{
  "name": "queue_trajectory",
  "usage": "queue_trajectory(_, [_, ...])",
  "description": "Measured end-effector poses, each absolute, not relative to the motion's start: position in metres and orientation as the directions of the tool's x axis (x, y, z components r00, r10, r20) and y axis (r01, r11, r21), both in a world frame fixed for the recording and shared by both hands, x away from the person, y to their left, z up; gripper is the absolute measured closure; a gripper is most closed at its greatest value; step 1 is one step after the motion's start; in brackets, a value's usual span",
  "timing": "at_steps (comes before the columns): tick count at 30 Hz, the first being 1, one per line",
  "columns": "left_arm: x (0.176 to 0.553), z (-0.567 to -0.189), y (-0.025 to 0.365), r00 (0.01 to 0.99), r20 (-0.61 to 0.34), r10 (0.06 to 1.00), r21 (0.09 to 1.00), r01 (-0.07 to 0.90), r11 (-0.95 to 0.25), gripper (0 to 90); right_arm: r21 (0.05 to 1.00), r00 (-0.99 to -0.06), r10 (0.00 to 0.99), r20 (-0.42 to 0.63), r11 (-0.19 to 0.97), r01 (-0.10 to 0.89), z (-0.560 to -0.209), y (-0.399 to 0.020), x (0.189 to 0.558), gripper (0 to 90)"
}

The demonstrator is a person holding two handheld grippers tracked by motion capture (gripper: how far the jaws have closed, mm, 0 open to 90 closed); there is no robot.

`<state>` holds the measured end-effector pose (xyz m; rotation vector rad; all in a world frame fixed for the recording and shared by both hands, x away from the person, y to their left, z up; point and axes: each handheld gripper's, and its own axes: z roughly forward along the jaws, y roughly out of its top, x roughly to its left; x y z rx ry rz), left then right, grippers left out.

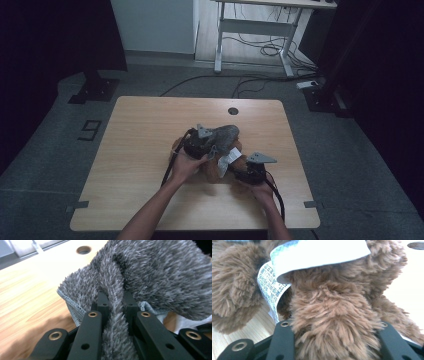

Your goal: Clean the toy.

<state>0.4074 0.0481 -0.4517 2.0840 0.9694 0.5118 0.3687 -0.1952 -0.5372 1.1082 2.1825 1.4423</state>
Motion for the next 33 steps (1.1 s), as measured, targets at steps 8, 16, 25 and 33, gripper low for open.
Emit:
queue_trajectory(8, [0.404,-0.452,0.082,0.615,0.001,0.789,0.789,0.484,-0.379,80.2,0.876,-0.662,0.732,0.162,0.202,0.438,-0.537,-0.195,0.368,56.8])
queue_trajectory(16, [0.393,-0.447,0.125,0.576,-0.011,0.818,0.811,0.484,-0.330,80.1,0.874,-0.667,0.727,0.166,0.204,0.440,-0.538,-0.196,0.367,56.8])
queue_trajectory(25, [0.390,-0.468,0.172,0.502,-0.085,0.860,0.778,0.573,-0.257,80.0,0.872,-0.666,0.725,0.174,0.201,0.446,-0.538,-0.196,0.367,56.8])
queue_trajectory(33, [0.389,-0.502,0.187,0.473,-0.194,0.859,0.721,0.663,-0.202,80.2,0.869,-0.671,0.719,0.180,0.203,0.451,-0.539,-0.197,0.368,57.0])
